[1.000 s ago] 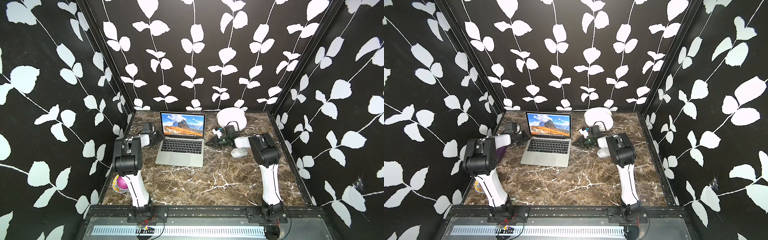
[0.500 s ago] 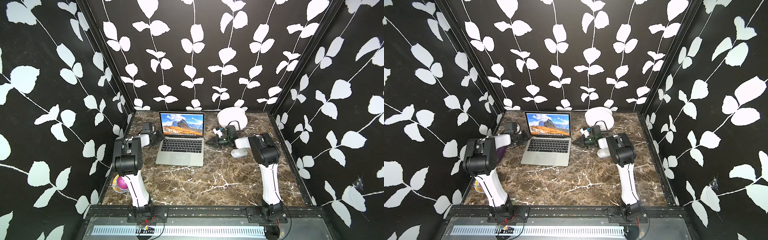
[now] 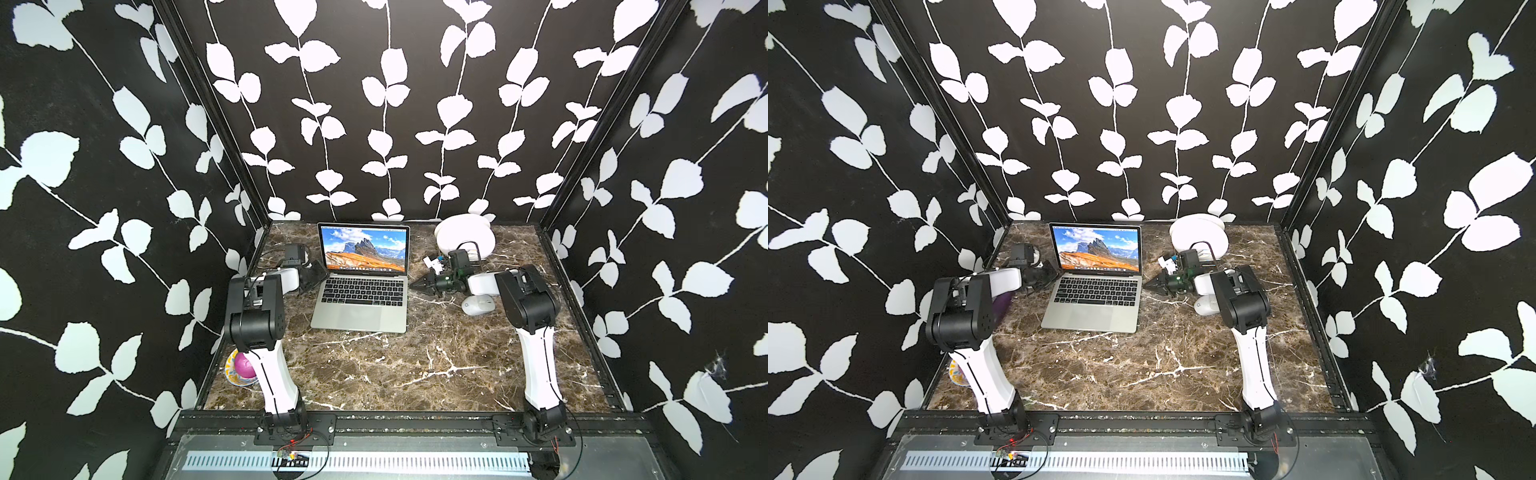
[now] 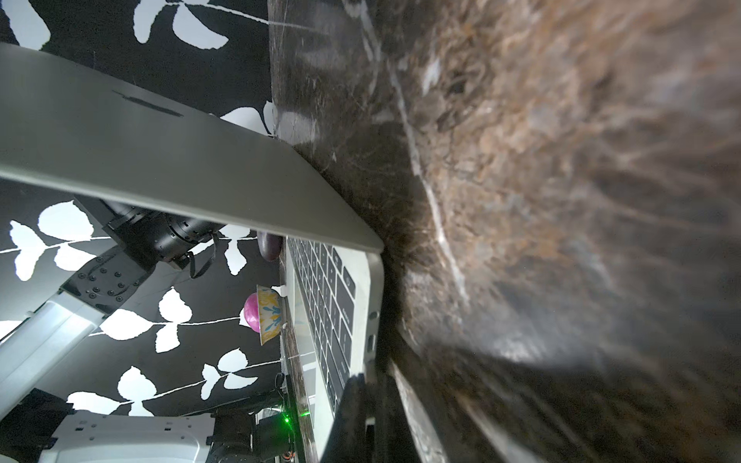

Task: Insert the wireless mouse receiver into the laptop
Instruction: Insert the USB plug into the USB port.

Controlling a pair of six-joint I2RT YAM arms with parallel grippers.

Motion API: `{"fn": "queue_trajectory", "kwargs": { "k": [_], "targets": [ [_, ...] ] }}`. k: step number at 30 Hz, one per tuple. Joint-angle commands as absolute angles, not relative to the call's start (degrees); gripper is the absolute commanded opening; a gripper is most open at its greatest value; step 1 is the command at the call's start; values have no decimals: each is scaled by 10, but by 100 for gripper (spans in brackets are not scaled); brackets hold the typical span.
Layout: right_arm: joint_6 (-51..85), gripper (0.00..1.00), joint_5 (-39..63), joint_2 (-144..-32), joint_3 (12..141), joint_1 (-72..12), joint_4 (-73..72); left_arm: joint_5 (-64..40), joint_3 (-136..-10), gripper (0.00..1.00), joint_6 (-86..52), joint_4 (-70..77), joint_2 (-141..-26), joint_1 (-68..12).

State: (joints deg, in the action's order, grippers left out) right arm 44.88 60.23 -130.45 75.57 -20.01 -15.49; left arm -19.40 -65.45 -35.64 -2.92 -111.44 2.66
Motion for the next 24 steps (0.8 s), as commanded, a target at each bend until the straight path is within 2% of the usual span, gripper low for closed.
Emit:
{"fn": "queue_trajectory", "kwargs": {
  "k": [1,15,20,24],
  "targets": [
    [390,0,571,-1345,748,-231,-54,-216,-643,41,-353,-102,-1139,13],
    [394,0,514,-1333,771,-242,-2,-219,-645,41,-351,-105,-1138,14],
    [384,10,479,-1319,772,-239,34,-219,-646,41,-350,-106,-1138,14],
    [376,9,461,-1314,775,-240,54,-219,-646,41,-349,-107,-1138,14]
  ]
}}
